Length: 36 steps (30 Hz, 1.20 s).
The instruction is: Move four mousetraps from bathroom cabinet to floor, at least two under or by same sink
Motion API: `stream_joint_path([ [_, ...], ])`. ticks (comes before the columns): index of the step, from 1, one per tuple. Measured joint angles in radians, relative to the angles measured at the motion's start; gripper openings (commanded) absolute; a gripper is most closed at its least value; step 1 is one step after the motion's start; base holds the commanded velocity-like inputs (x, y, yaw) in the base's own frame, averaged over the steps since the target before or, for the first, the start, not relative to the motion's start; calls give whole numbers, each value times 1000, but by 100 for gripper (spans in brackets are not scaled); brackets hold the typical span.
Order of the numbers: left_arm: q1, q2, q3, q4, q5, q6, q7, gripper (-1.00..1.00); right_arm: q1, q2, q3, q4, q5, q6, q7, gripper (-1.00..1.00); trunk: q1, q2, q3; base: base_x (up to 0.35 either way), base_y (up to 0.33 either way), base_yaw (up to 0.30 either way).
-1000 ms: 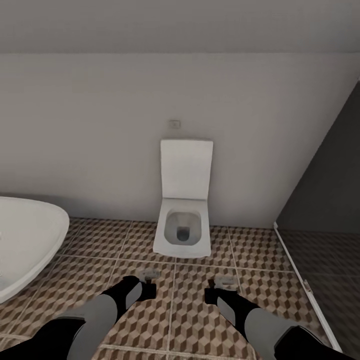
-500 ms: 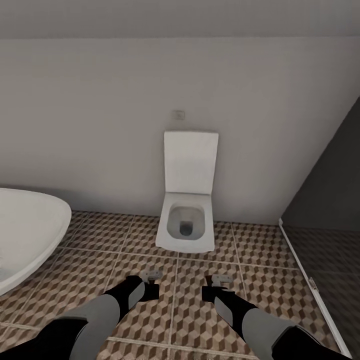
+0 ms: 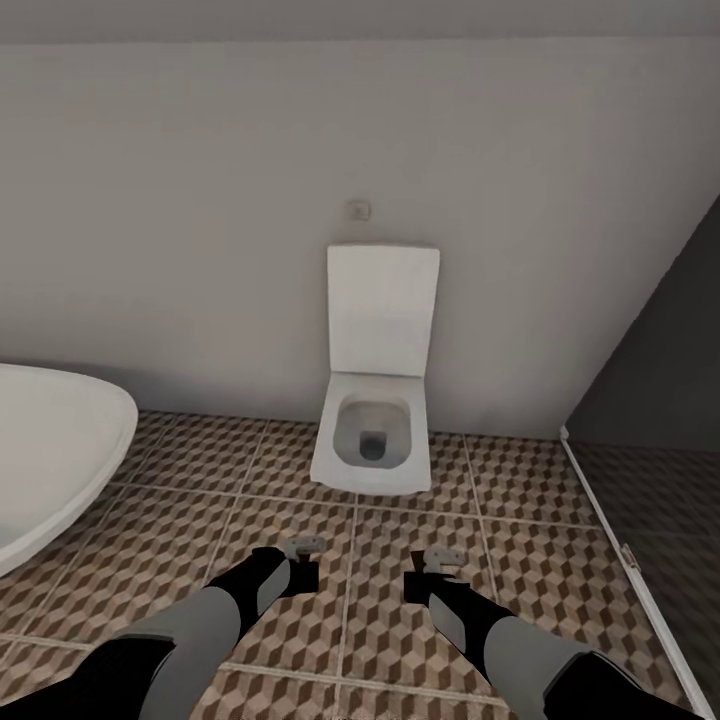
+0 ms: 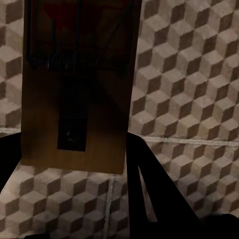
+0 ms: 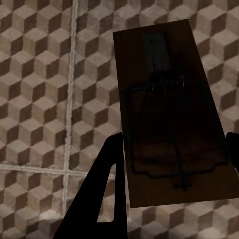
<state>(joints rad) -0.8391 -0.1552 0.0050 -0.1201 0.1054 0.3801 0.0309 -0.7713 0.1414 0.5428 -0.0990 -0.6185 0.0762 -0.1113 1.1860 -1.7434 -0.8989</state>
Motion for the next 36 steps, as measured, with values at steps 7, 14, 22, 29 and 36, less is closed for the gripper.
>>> stream_joint_path([
  [7, 0, 3, -1, -9, -1, -23, 0, -100, 0, 0, -50, -1, 0, -2, 1, -100, 27, -49, -30, 0, 0, -50],
  [14, 0, 3, -2, -2, -1, -93, 0, -100, 1, 0, -86, -2, 2, -2, 1, -100, 54, -98, -53, 0, 0, -146],
  [22, 0, 5, -3, -2, -2, -99, 0, -100, 1, 0, -86, -2, 2, -2, 3, -100, 61, -112, -59, 0, 0, -188],
  [29, 0, 7, -2, -3, -2, -99, 0, -100, 1, 0, -86, -1, 3, -2, 3, -100, 77, -140, -72, 0, 0, -31],
  [36, 0, 15, 0, -4, -3, -99, 1, -100, 1, 0, -86, -1, 5, -1, 3, -100, 104, -189, -94, 0, 0, -5],
])
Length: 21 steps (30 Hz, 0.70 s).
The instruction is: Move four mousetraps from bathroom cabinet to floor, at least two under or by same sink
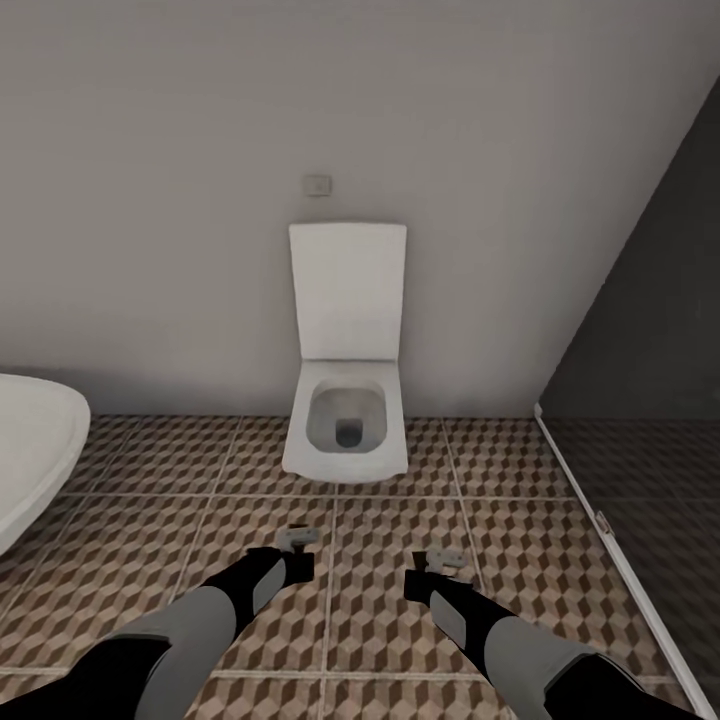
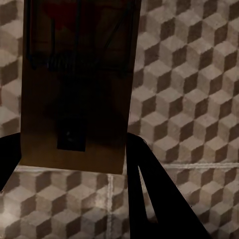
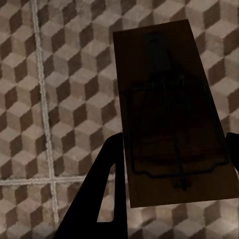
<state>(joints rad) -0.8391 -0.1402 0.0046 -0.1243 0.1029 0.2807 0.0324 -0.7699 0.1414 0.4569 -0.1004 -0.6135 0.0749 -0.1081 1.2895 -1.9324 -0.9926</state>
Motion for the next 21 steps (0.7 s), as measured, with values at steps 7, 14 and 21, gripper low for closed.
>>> stream_joint_path([
  [7, 0, 24, 1, -5, 0, 0, 1, -100, 0, 0, 4, 0, 5, 2, 0, -100, 27, -49, -22, 0, 0, 0],
  [14, 0, 30, 1, -6, 0, -1, 21, -100, 0, 0, 6, 0, 10, 2, 1, -100, 54, -98, -44, 0, 0, 0],
  [21, 0, 31, 2, -7, 1, -1, 27, -100, 0, 0, 7, 0, 11, 2, 2, -100, 81, -147, -66, 0, 0, 0],
])
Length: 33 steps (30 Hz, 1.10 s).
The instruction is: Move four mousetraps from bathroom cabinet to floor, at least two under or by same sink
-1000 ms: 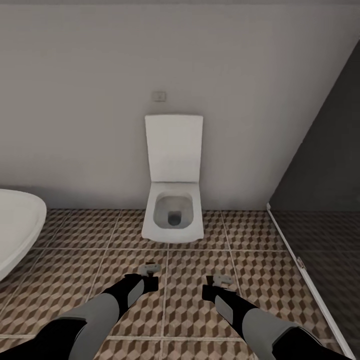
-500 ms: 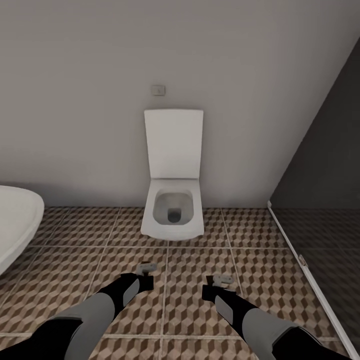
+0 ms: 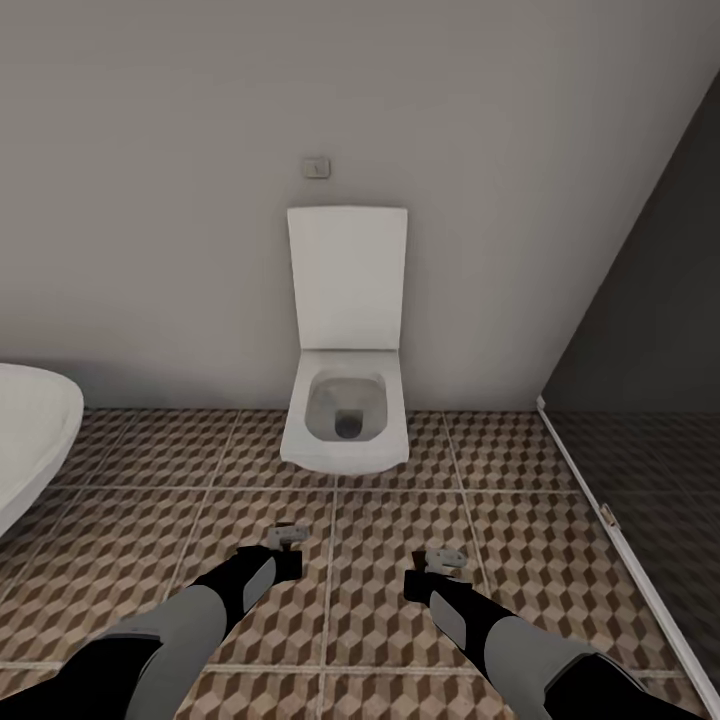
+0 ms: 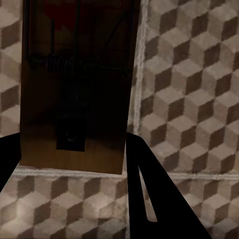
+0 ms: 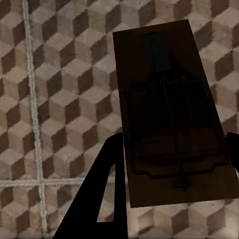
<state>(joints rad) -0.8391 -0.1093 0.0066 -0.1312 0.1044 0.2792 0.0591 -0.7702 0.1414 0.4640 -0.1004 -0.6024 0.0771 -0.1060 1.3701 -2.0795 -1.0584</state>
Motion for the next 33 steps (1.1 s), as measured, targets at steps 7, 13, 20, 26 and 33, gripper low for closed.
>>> stream_joint_path([
  [7, 0, 1, 1, 0, 0, 0, 1, -100, 0, 0, 0, 0, 1, 0, 1, -100, 27, -49, -22, 0, 0, 0],
  [13, 0, 11, 2, 0, 0, 0, 1, -100, 0, 0, -1, 0, 1, 0, 1, -100, 50, -91, -41, 0, 0, 0],
  [20, 0, 19, 3, 0, 0, 1, 0, -100, 0, 0, -1, 0, 1, 0, 1, -100, 77, -140, -65, 0, 0, 40],
  [26, 0, 21, 3, 0, 0, 1, 0, -100, -1, 0, -1, 0, 0, 0, 1, -100, 84, -154, -78, 1, 0, 95],
  [33, 0, 22, 3, 0, 0, 2, 0, -100, -1, 0, -1, 0, 0, 0, 1, -100, 84, -154, -79, 217, 37, 11],
])
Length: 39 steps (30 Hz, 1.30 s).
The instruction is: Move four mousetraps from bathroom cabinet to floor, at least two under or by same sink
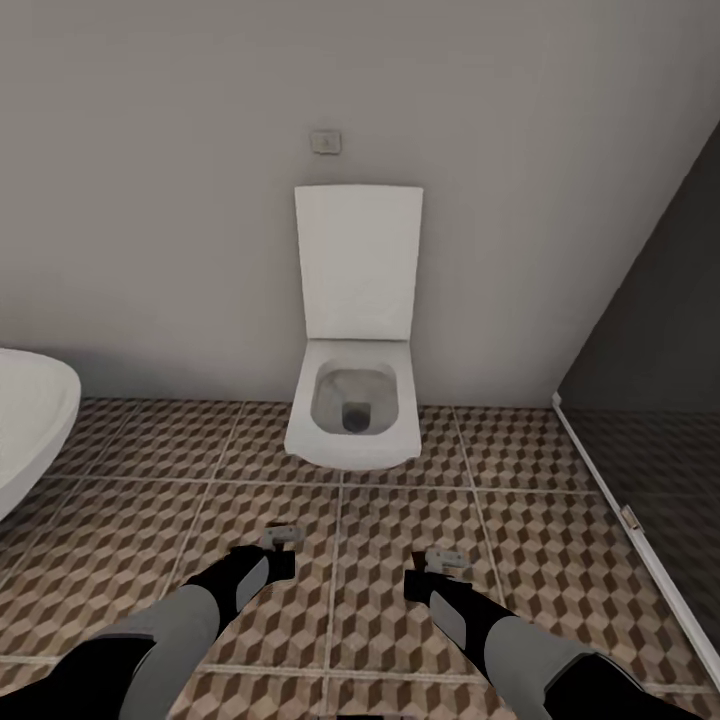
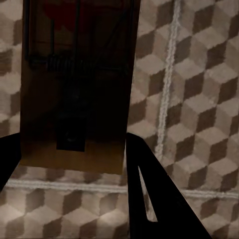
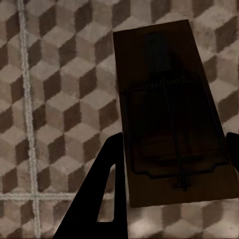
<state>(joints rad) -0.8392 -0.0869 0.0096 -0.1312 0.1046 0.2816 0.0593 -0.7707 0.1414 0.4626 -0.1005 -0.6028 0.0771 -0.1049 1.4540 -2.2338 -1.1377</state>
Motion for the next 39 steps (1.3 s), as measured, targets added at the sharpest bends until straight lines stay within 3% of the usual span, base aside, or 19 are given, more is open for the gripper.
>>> stream_joint_path([
  [12, 0, 22, 1, 0, 0, 1, 0, -100, 0, -2, 0, 0, 0, 0, 0, -100, 0, 0, 0, 192, 38, 0],
  [30, 0, 23, 1, 0, 0, 2, 0, -100, 0, -4, -2, 0, 0, 1, -1, -100, 0, 0, 0, 235, 0, 0],
  [39, 1, 24, -10, 10, 5, 2, 1, -100, 0, -3, -1, 0, 0, 1, -1, -100, 0, 0, 0, 73, 0, 0],
])
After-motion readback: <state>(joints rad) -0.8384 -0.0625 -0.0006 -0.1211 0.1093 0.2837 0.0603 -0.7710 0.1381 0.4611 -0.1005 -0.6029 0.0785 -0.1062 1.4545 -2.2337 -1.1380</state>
